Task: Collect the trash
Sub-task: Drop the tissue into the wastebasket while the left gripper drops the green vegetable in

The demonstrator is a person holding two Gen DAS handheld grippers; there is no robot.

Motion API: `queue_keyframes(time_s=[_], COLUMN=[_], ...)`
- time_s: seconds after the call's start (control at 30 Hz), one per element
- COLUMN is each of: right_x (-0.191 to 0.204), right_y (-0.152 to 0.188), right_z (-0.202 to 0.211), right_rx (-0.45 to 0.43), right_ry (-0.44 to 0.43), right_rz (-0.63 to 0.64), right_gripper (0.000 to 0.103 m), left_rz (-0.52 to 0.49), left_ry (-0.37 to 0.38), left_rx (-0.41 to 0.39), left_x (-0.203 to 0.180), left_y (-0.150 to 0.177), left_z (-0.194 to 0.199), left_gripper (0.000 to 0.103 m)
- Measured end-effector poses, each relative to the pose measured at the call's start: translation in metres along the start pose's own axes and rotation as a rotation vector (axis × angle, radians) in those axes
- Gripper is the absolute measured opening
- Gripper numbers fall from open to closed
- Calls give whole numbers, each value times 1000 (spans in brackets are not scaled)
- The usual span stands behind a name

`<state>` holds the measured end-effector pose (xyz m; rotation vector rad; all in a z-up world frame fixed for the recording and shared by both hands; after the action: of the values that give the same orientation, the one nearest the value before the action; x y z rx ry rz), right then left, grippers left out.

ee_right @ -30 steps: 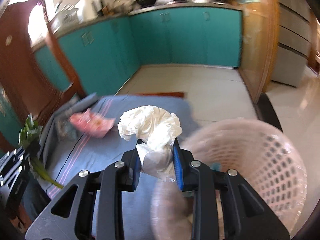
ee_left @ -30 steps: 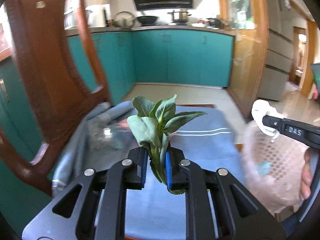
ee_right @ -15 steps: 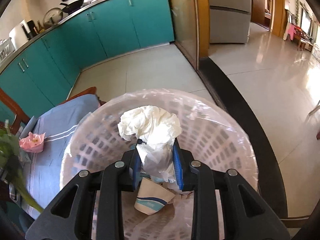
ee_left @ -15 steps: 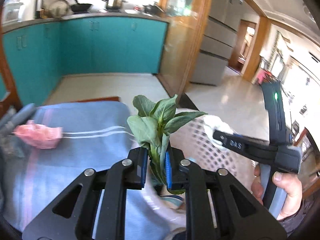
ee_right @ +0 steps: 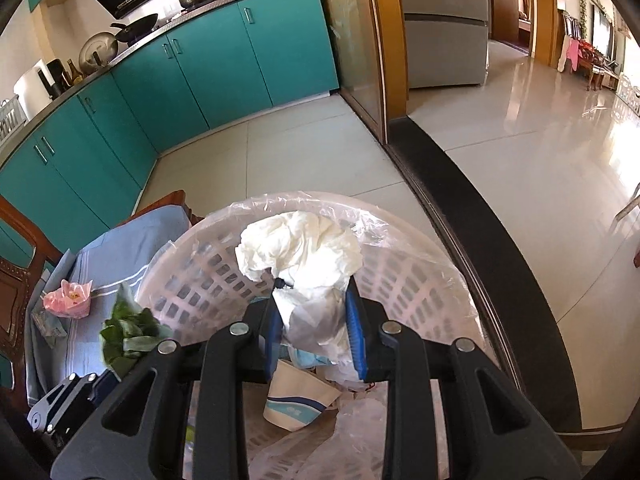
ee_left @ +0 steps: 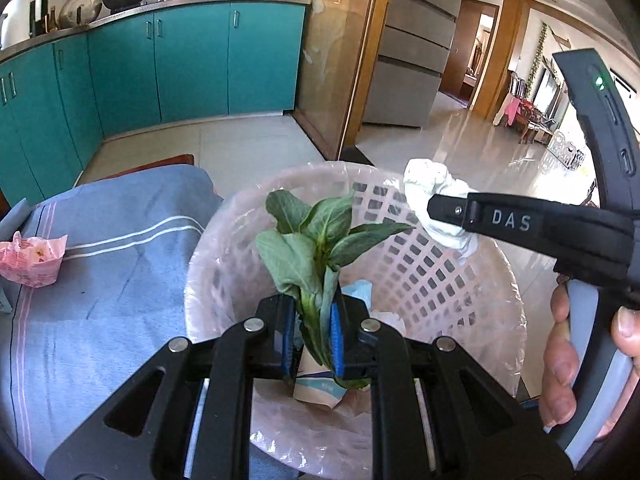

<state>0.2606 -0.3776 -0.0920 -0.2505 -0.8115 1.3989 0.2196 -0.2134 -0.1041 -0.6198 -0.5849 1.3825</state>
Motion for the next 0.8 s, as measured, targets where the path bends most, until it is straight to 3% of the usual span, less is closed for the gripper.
queue_keyframes(time_s=[0.1,0.13,0.2,0.37,0.8], right_x=[0,0,1,4,11], right_y=[-1,-1,0,0,1], right_z=[2,2,3,3,-2], right_rx=[-7,-8,-8,-6,8], right_ry=[-4,-5,-9,-16,-26], right_rz=[-3,-3,-1,20,13], right_gripper=[29,29,29,29,47], left_rz=[-24,-26,-30,-26,21], left_ry=[6,1,-12,-48,-112], left_rx=[-12,-18,-37,-69,-81], left_x=[-3,0,-1,7,33], left_y=[-2,-4,-3,-3,-2], left_z=[2,2,7,15,19], left_gripper=[18,22,41,54,67])
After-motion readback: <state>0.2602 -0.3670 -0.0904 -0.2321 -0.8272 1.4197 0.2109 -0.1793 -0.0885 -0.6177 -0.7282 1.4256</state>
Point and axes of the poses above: each gripper's, at about its wrist camera, not at the fingertips, and z roughly against the way its jaws point, x to its left, y to its underside, the point moved 4 cm from there along -z, roughly the way its jaws point, and after that the axes turned 11 degrees about -y, right-handed, at the moved point
